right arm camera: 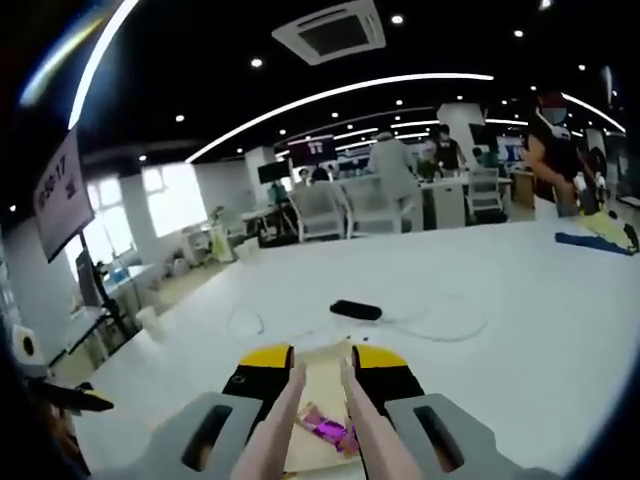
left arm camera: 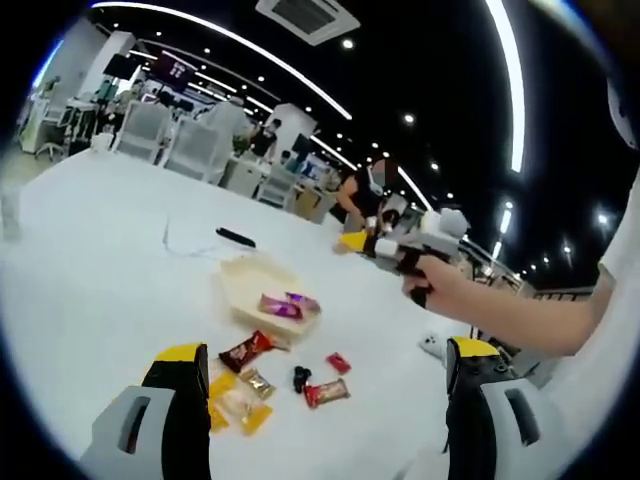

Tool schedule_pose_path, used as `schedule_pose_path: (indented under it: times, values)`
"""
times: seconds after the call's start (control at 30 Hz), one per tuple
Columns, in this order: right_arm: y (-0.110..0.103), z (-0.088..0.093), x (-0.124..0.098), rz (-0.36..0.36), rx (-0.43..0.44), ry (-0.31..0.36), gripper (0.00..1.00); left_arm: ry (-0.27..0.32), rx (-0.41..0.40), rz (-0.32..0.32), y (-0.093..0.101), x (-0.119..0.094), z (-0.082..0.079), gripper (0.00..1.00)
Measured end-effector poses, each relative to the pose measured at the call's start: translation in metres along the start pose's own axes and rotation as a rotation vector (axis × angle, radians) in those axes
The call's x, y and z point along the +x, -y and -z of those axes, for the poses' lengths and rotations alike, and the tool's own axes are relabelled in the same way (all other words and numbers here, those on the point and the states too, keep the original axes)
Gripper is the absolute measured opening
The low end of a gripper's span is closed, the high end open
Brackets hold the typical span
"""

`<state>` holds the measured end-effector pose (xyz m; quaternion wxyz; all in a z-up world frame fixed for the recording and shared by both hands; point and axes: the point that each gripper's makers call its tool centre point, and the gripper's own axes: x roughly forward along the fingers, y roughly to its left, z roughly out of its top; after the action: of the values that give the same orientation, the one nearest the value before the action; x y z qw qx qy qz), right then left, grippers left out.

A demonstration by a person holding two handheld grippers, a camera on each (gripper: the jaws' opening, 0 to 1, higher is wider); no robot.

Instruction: Place the target food into the container with the food tongs after gripping and lifting it, then release it inside without dropping or visibly crushing the food.

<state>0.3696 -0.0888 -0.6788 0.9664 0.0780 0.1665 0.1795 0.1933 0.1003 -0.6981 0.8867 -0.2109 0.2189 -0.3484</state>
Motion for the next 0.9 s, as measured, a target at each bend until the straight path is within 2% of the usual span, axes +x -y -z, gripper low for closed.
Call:
schedule_pose_path:
  times: [0.23,0.43,0.9]
  values:
    - [0.001,-0.001,-0.009,0.007,-0.006,0.0,0.24,0.011,-0.011,-0.002,0.0,-0.002,0.003,0.99]
    - [0.013,0.004,-0.019,0.005,-0.001,-0.019,0.25,-0.024,-0.018,0.021,0.006,0.004,0.014,0.99]
    - [0.021,0.024,-0.038,0.011,0.036,-0.052,0.26,-0.032,-0.013,0.034,0.002,0.022,0.007,0.99]
